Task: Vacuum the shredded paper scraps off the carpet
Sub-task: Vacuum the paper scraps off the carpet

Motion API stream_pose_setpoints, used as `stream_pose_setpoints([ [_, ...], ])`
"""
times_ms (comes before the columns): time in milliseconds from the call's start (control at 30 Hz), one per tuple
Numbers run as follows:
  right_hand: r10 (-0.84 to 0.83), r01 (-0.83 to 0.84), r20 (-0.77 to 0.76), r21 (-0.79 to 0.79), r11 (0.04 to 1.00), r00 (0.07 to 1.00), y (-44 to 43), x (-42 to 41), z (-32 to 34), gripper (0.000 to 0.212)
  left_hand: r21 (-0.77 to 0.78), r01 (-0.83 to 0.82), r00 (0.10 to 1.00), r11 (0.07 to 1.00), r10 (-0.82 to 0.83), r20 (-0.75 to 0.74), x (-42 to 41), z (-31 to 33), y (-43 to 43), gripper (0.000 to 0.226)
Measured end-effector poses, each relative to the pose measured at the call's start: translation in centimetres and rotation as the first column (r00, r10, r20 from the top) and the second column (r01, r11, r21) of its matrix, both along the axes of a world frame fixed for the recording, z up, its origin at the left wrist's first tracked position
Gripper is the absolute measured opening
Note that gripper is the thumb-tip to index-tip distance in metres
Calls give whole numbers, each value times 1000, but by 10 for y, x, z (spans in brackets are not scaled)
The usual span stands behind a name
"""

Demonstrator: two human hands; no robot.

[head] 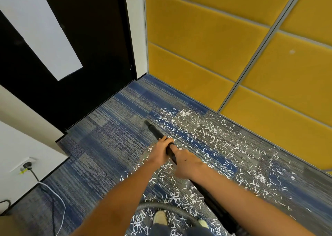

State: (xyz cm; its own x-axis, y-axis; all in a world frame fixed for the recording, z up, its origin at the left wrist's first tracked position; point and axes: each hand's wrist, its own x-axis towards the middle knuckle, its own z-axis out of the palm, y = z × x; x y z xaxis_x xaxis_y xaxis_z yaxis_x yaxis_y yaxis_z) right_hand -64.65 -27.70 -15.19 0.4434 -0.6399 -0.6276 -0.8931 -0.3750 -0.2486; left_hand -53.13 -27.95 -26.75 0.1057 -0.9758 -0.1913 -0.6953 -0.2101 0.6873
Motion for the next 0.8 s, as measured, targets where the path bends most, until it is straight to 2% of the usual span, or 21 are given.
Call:
stream_pose_setpoints([
  [333, -46, 46, -2, 8, 999, 999, -18, -45, -5, 80, 34, 74, 997, 997, -75, 31, -45, -1, -26, 44],
  [400, -29, 28, 11, 20, 999, 1000, -23, -59, -5, 82, 27, 43, 999, 999, -43, 17, -58, -1, -28, 39],
  [533, 2, -4, 43, 33, 999, 999, -36, -93, 0, 80, 42, 3, 996, 999, -7, 92, -91, 2, -33, 35],
  [600, 35, -36, 43, 34, 999, 998, -43, -114, 2, 82, 46, -22, 997, 999, 19, 78, -110, -1, -36, 36],
  [800, 87, -88, 41, 35, 996, 995, -55, -168, 0, 83, 96, -82, 976, 992, 61, 208, -163, 2, -42, 49],
])
